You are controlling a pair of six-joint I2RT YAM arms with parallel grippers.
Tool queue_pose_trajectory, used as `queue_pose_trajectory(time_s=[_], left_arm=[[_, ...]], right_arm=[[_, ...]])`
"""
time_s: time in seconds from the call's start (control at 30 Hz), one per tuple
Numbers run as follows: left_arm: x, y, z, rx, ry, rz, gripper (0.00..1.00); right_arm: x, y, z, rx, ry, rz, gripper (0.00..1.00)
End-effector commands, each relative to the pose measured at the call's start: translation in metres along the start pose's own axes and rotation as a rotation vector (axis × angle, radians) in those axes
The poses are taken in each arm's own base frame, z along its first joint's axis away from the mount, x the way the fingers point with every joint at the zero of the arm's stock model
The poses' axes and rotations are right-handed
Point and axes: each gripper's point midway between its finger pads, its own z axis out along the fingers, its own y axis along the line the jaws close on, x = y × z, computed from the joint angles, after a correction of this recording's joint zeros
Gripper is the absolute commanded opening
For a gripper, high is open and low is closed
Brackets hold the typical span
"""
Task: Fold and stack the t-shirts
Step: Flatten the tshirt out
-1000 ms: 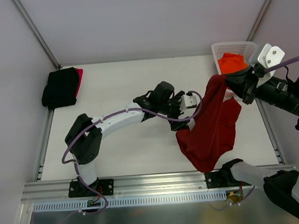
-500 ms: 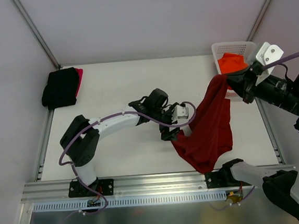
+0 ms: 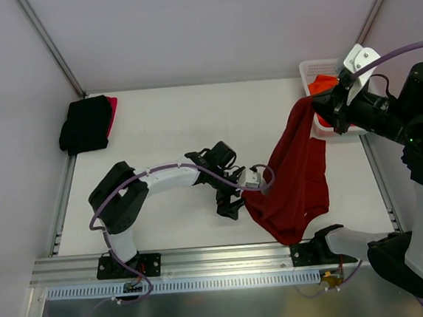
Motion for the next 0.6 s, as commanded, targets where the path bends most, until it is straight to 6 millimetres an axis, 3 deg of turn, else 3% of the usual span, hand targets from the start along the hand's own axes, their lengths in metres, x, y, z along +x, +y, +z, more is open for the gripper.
queue_pose_trajectory(time_s=[0.0,0.07,0.17,0.33,0.57], left_arm=[[-0.026,0.006,0.001,0.003,-0.079,0.030,0.99],[-0.032,0.011,0.003,-0.023,-0.093,0.021,0.99],[-0.038,0.034,0.007,-0.147,-0.107,0.044,0.99],[-0.069,0.062,-0.002,-0.300,-0.214,0.117,0.99],[-0.079,0.054,0.003,-0.336,-0.295,0.195,0.98]], right_arm=[[-0.020,-0.007,-0.012,0.058,-0.072,-0.023,0.00],[-0.019,-0.007,-0.013,0.062,-0.069,-0.022,0.00],[-0.018,-0.006,-0.014,0.060,-0.070,-0.020,0.00],[-0.018,-0.006,-0.019,0.070,-0.072,-0.025,0.00],[-0.017,-0.005,-0.021,0.075,-0.072,-0.024,0.00]])
